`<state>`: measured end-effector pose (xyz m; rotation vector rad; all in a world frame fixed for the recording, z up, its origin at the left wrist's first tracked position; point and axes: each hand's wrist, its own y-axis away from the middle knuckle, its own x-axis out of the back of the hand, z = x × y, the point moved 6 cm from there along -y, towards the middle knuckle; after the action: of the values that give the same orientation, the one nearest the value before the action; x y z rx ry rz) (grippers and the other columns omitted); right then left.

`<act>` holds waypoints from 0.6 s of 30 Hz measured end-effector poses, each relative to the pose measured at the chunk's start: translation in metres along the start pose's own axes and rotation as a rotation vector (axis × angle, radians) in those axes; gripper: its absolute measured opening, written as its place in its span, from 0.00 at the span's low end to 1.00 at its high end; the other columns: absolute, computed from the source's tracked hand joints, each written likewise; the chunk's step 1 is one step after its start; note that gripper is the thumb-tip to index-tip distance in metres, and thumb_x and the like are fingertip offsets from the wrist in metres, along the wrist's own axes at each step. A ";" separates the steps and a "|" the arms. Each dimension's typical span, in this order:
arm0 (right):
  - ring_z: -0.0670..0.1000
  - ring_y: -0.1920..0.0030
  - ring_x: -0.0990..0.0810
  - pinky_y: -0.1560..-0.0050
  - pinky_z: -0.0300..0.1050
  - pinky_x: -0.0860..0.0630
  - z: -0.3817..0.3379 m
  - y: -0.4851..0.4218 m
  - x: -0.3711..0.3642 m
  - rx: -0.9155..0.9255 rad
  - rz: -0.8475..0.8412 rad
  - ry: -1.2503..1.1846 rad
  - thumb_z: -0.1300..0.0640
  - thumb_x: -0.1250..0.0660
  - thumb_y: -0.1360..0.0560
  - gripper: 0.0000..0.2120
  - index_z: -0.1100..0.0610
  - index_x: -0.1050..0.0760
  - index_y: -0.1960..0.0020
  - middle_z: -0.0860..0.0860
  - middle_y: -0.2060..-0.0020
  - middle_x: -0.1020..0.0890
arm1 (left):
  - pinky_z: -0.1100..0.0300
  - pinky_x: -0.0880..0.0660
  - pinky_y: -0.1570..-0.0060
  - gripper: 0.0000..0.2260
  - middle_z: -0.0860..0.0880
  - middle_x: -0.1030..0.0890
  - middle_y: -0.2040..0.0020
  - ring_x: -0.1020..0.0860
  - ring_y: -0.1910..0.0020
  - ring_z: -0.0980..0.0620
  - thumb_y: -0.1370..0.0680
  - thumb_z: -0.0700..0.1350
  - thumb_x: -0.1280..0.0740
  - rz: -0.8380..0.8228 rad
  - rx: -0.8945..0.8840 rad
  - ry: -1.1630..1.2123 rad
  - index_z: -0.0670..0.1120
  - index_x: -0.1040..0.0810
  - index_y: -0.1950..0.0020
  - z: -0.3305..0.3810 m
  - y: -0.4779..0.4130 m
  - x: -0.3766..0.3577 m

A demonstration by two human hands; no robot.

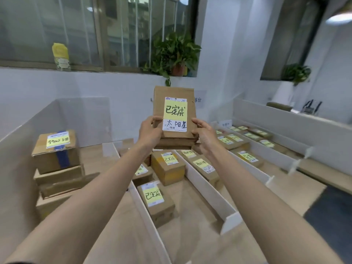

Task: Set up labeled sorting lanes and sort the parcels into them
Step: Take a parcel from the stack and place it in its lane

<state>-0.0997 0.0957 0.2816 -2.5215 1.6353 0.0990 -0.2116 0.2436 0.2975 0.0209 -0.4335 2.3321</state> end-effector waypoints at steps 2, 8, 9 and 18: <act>0.47 0.63 0.25 0.60 0.45 0.28 -0.006 0.011 0.036 0.004 0.050 -0.004 0.73 0.42 0.26 0.22 0.52 0.24 0.41 0.51 0.52 0.20 | 0.49 0.25 0.41 0.11 0.54 0.27 0.45 0.27 0.40 0.50 0.21 0.37 0.38 -0.053 -0.012 0.011 0.49 0.26 0.42 0.004 0.009 -0.030; 0.45 0.66 0.25 0.74 0.34 0.31 -0.019 0.047 0.119 0.003 0.143 -0.025 0.72 0.43 0.25 0.22 0.53 0.24 0.39 0.47 0.57 0.21 | 0.49 0.26 0.39 0.12 0.50 0.28 0.37 0.28 0.38 0.49 0.22 0.37 0.38 -0.139 -0.039 0.009 0.52 0.27 0.44 0.019 0.047 -0.105; 0.45 0.65 0.25 0.73 0.35 0.31 -0.020 0.053 0.131 0.004 0.156 -0.021 0.72 0.43 0.25 0.22 0.53 0.24 0.39 0.46 0.57 0.21 | 0.49 0.26 0.39 0.13 0.49 0.28 0.36 0.28 0.38 0.49 0.22 0.36 0.39 -0.148 -0.044 0.011 0.52 0.27 0.44 0.020 0.054 -0.114; 0.45 0.59 0.25 0.63 0.40 0.29 -0.012 0.082 0.193 0.009 0.186 0.005 0.73 0.42 0.26 0.23 0.55 0.23 0.38 0.44 0.56 0.22 | 0.49 0.28 0.37 0.11 0.53 0.28 0.40 0.28 0.37 0.50 0.21 0.38 0.38 -0.180 -0.069 -0.016 0.52 0.27 0.43 0.017 0.096 -0.164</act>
<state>-0.0957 -0.1136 0.2620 -2.3597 1.8647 0.1040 -0.1614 0.0627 0.2613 0.0437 -0.4990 2.1400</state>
